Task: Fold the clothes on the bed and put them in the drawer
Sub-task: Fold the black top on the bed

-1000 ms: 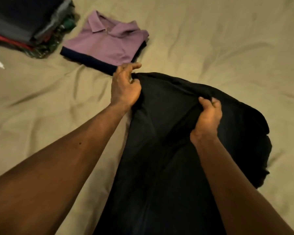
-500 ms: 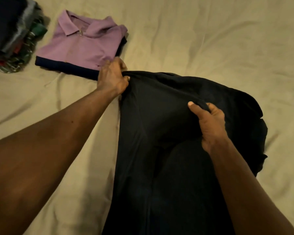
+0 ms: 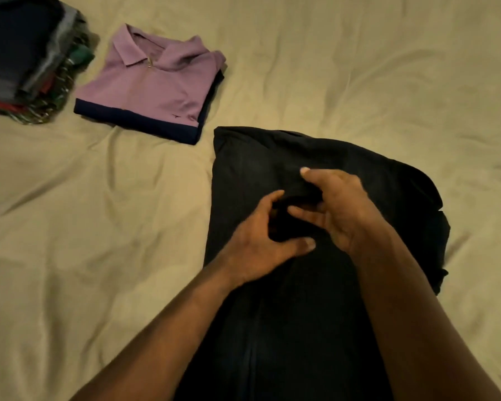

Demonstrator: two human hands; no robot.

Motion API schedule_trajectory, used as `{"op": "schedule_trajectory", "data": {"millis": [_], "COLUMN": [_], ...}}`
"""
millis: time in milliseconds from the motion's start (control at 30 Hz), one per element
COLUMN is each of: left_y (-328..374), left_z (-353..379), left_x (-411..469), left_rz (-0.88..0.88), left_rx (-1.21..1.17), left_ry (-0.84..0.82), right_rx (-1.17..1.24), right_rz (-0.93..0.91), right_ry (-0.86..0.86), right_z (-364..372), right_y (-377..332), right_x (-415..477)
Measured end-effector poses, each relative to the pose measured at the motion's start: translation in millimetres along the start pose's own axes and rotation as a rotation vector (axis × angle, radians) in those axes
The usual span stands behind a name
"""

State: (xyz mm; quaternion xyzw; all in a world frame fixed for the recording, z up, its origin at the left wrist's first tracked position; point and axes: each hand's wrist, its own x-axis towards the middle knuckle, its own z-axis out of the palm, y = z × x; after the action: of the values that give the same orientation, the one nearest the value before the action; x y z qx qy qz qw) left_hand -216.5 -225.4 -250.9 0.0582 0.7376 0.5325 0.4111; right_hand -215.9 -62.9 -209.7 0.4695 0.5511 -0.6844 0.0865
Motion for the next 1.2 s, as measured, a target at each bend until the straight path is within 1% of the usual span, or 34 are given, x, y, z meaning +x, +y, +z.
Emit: {"op": "schedule_trajectory", "data": {"millis": [33, 67, 100, 167, 200, 233, 300, 333, 367, 400, 433, 467, 500, 567, 600, 633, 667, 700, 733, 767, 833, 933, 1000, 1033, 1067, 1100, 1167, 1200], "left_y": [1, 3, 2, -3, -6, -9, -11, -9, -8, -5, -7, -8, -10, -20, -27, -33, -38, -42, -44, -44, -42, -46, -49, -49, -47, -44, -39, -39], "left_z": [11, 21, 28, 36, 37, 35, 29, 28, 28, 30, 33, 37, 41, 47, 50, 51, 50, 51, 51, 51, 47, 38, 32, 29, 27, 26, 27, 29], "left_x": [-5, -7, -5, 1, 5, 10, 13, 12, 11, 8, 6, 1, -3, -12, -14, -13, -10, -8, -7, -7, -11, -24, -34, -39, -42, -43, -38, -34], "left_rz": [-0.02, -0.052, -0.101, -0.21, -0.257, -0.284, -0.337, -0.351, -0.35, -0.349, -0.334, -0.28, -0.2, 0.058, 0.188, 0.274, 0.292, 0.261, 0.233, 0.24, 0.344, 0.496, 0.524, 0.473, 0.372, 0.237, -0.008, -0.067], "left_rx": [-0.056, -0.121, -0.169, -0.252, -0.332, -0.411, -0.544, -0.576, -0.54, -0.43, -0.263, -0.084, 0.109, 0.57, 0.777, 0.955, 1.099, 1.203, 1.271, 1.312, 1.363, 1.299, 1.216, 1.158, 1.059, 0.93, 0.652, 0.541], "left_ry": [0.038, 0.125, 0.244, 0.481, 0.567, 0.618, 0.672, 0.687, 0.709, 0.733, 0.767, 0.803, 0.842, 0.871, 0.81, 0.699, 0.569, 0.46, 0.392, 0.361, 0.37, 0.449, 0.461, 0.463, 0.482, 0.521, 0.632, 0.695], "right_rx": [0.067, 0.044, -0.017, -0.158, -0.254, -0.373, -0.672, -0.803, -0.906, -0.995, -1.077, -1.15, -1.196, -1.158, -1.114, -1.085, -1.078, -1.076, -1.074, -1.063, -1.012, -0.926, -0.939, -0.981, -1.038, -1.093, -1.148, -1.149], "right_rz": [0.086, 0.124, 0.12, 0.04, -0.033, -0.125, -0.365, -0.456, -0.509, -0.539, -0.559, -0.576, -0.6, -0.632, -0.626, -0.626, -0.625, -0.618, -0.607, -0.593, -0.593, -0.663, -0.7, -0.699, -0.684, -0.657, -0.627, -0.627], "right_ry": [-0.138, -0.215, -0.246, -0.272, -0.275, -0.252, -0.145, -0.118, -0.129, -0.157, -0.181, -0.192, -0.187, -0.168, -0.169, -0.169, -0.171, -0.173, -0.173, -0.162, -0.104, 0.036, 0.096, 0.099, 0.087, 0.072, 0.062, 0.068], "right_z": [9, 15, 19, 24, 23, 23, 18, 16, 15, 15, 15, 16, 16, 16, 16, 16, 17, 16, 17, 16, 18, 19, 21, 21, 22, 24, 26, 27], "right_y": [-7, -10, -13, -18, -18, -17, -12, -9, -5, -1, 4, 7, 10, 12, 11, 9, 7, 7, 7, 7, 6, 1, -1, -1, 0, 1, 4, 5], "right_x": [-5, -3, 0, 11, 19, 27, 48, 57, 63, 68, 74, 77, 82, 89, 92, 95, 98, 101, 103, 104, 105, 98, 96, 96, 98, 99, 100, 99]}}
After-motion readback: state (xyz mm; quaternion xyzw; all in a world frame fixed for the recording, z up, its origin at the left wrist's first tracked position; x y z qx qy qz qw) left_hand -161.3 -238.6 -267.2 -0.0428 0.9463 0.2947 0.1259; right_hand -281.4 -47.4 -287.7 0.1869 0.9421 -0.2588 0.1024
